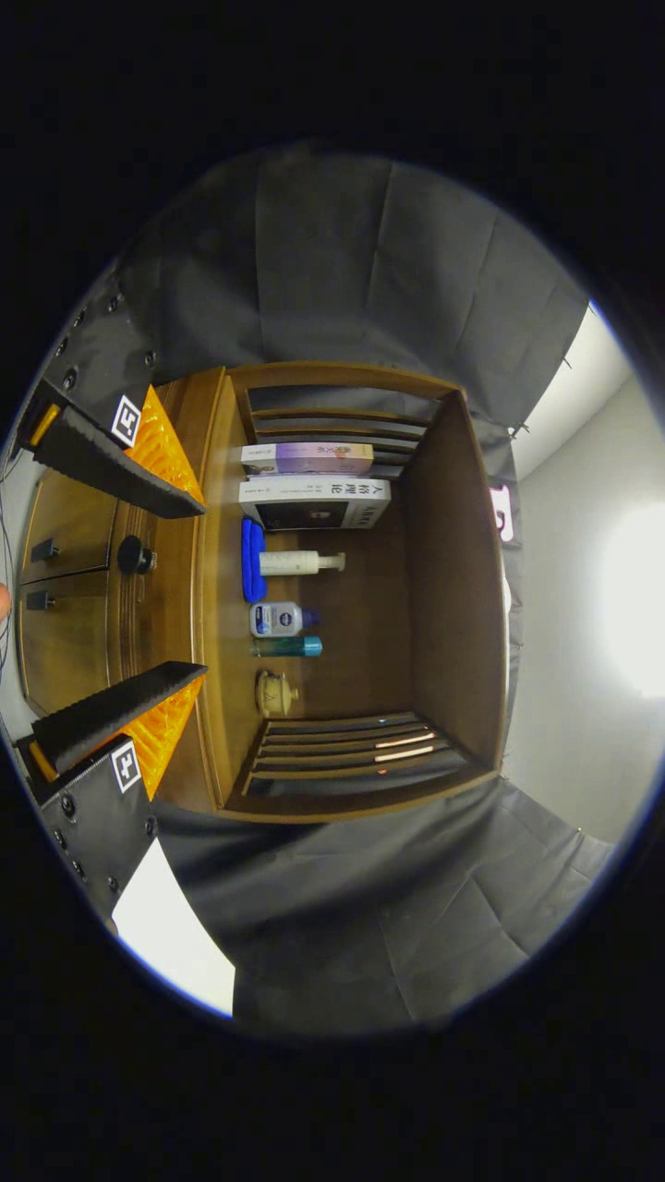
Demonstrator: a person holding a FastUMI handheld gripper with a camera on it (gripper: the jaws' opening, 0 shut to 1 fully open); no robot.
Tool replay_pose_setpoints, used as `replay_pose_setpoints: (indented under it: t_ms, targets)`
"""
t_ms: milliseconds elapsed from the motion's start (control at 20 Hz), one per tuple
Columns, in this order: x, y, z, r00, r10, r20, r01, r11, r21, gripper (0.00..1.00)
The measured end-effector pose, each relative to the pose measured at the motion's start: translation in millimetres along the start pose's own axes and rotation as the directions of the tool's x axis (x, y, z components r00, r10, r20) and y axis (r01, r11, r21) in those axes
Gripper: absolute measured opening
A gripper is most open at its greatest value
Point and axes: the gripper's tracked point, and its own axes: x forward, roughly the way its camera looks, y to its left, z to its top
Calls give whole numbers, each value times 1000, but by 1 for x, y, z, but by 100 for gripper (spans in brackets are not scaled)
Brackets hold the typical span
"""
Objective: Pull open the drawer, take out the items inside it, and place them on the countertop above the cabinet.
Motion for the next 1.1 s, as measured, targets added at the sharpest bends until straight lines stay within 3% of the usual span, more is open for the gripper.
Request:
replay_pose_setpoints:
  t_ms: [400,700,900,1100]
  targets:
    - [55,26,-55,995,48,-88,-48,999,-6,99]
    - [88,29,-97,984,29,-177,-25,999,23,99]
    - [95,29,-121,974,20,-225,-18,1000,13,84]
    - [98,34,-126,974,42,-223,-35,999,35,55]
